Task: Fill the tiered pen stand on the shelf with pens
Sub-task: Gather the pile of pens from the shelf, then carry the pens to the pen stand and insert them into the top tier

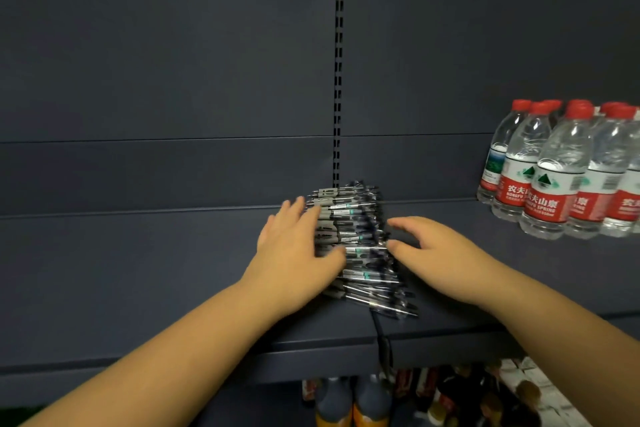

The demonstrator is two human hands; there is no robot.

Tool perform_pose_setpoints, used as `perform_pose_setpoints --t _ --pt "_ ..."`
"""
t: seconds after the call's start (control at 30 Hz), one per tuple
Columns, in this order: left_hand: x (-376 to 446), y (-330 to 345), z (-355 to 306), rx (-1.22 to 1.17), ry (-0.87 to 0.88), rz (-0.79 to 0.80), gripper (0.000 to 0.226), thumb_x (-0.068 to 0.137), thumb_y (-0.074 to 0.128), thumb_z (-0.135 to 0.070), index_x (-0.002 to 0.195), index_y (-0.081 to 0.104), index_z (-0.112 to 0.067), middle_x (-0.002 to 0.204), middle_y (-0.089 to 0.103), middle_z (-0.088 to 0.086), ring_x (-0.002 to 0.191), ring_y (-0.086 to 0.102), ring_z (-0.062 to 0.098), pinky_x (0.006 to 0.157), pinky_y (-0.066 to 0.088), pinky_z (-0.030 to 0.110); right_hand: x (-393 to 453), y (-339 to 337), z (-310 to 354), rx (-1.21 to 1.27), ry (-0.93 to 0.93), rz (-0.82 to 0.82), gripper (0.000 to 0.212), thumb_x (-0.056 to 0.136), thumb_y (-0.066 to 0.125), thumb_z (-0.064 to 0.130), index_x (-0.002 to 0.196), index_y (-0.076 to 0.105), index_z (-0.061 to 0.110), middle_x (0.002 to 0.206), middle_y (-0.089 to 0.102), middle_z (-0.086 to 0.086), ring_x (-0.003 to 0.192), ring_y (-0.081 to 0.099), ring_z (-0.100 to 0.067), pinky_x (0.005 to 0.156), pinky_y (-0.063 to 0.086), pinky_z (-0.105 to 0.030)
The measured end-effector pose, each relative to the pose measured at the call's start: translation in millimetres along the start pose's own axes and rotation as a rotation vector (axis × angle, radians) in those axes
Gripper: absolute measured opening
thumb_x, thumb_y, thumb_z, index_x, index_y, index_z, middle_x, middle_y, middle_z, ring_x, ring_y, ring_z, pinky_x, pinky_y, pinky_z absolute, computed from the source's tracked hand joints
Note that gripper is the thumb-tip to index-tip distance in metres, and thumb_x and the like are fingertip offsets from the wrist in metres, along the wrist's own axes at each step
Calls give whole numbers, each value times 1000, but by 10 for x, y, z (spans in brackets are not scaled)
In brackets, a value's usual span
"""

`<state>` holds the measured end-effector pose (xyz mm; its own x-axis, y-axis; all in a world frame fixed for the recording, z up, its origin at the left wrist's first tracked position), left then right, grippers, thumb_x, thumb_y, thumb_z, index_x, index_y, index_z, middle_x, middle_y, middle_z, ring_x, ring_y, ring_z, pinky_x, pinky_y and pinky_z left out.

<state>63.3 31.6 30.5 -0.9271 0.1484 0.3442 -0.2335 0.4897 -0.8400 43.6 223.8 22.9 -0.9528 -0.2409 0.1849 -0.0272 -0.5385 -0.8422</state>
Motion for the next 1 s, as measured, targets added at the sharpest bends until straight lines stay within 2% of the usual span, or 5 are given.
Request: perform_pose_setpoints --t 0.17,0.33,0.57,0.7,1.0 --pt "-250 318 -469 427 409 274 79 87 58 -47 155 28 -20 156 32 -2 144 26 18 121 20 31 -295 -92 -193 -208 12 -33 45 103 47 42 146 50 28 148 46 15 134 45 -5 107 35 -22" --pt "-69 499 -527 559 384 354 56 87 61 -33 138 45 -15 131 48 3 123 45 24 102 45 38 -455 -16 -415 -209 29 -24 40 102 49 42 138 58 27 137 53 17 122 51 -3 103 39 -21" --pt "106 582 -679 730 370 479 50 83 71 -32 121 46 -13 117 55 7 107 53 27 79 44 35 -570 -125 -543 -186 37 -64 39 103 48 41 137 59 27 135 54 16 121 51 -3 104 40 -23" --pt "137 639 -637 740 363 514 56 81 73 -35 124 46 -12 120 52 7 111 50 26 81 41 32 -648 -218 -603 -168 36 -91 36 102 48 41 134 60 28 131 54 20 119 51 0 102 39 -21" --pt "82 650 -476 603 347 494 21 91 59 -30 106 48 -20 109 59 3 90 52 24 74 42 32 -664 -246 -735 -140 33 -95 34 102 50 41 132 61 31 128 54 22 115 51 2 100 40 -20"
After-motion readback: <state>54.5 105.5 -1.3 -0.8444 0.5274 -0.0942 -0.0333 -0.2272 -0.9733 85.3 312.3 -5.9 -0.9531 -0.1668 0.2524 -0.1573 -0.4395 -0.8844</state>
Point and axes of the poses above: each hand's wrist, its own x-axis towards the middle knuckle, its own y-axis out of the palm, z = x × y, the point moved 9 cm from there along x, towards the middle knuckle
